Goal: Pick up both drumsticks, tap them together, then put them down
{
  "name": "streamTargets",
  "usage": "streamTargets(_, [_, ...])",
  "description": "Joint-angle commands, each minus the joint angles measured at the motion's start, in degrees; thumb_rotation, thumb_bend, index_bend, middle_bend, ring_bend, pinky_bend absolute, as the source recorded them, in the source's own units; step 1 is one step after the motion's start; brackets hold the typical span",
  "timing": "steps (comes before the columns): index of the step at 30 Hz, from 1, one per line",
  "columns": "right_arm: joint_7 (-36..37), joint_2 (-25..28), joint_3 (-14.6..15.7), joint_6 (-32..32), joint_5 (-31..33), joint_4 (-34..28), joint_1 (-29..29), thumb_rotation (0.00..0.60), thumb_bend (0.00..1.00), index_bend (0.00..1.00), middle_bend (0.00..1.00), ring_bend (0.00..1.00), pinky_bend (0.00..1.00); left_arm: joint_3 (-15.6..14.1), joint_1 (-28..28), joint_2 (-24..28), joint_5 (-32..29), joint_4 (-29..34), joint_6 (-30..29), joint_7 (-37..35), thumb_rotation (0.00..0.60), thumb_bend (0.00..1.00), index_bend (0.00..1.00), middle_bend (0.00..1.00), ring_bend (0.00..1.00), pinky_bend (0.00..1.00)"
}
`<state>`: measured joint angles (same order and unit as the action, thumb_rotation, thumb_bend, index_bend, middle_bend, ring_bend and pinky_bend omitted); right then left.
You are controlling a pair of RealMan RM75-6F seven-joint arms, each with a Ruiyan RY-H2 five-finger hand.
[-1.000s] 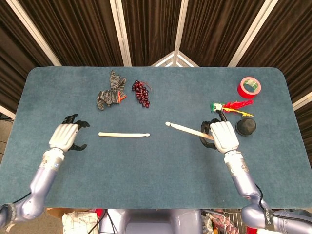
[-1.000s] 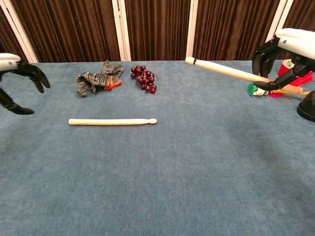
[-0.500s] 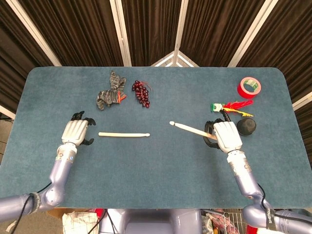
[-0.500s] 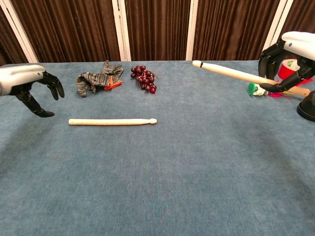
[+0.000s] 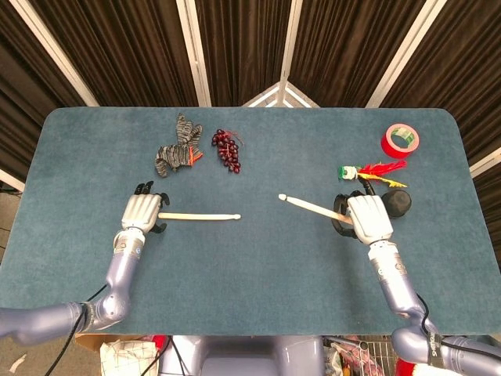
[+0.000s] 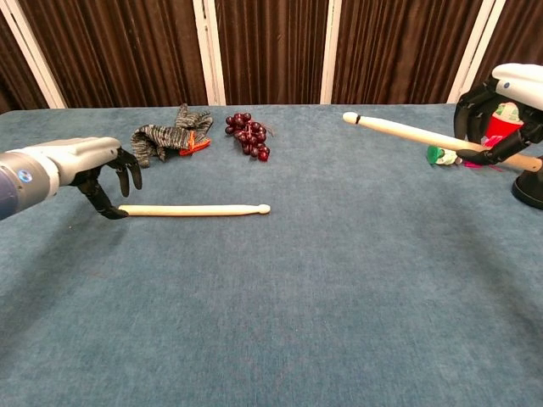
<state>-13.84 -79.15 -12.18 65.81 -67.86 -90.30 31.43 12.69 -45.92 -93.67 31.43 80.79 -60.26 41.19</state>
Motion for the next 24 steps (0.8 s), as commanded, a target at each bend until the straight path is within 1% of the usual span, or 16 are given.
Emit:
streamTargets(1, [0.13, -0.09, 0.06, -0.19, 0.03, 0.37, 0.02, 0.600, 0.48, 0.71, 0.61, 0.44, 0.09, -0.03, -1.07, -1.02, -0.80, -0.86, -0.14, 1.57, 0.600, 0.41, 0.39, 0.40, 0.00, 0.00])
streamTargets(6, [0.65, -0.22, 0.04, -0.13, -0.12, 0.93, -0.07, 0.600, 0.48, 0.71, 0.61, 0.44, 0.09, -0.07, -2.50, -2.49, -1.75, -0.98, -0.80, 4.00, 0.600, 0.42, 0.40, 0.42, 0.00, 0.00])
streamTargets(17, [2.21, -0.54, 0.31, -0.44, -0.50, 2.66, -0.36, 0.600, 0.48, 0.71, 0.61, 0.44, 0.09, -0.17, -4.58, -5.00, -4.51, -1.80, -3.42, 9.13, 0.600, 0.43, 0.41, 0.42, 0.00, 0.00])
streamTargets(24, [3.16, -0.35, 0.29, -0.18, -0.90, 3.17, -0.71, 0.600, 0.48, 0.71, 0.61, 0.44, 0.09, -0.61, -5.56, -6.18, -5.83, -3.06, -3.91, 12.16, 0.600, 0.47, 0.45, 0.44, 0.00, 0.00])
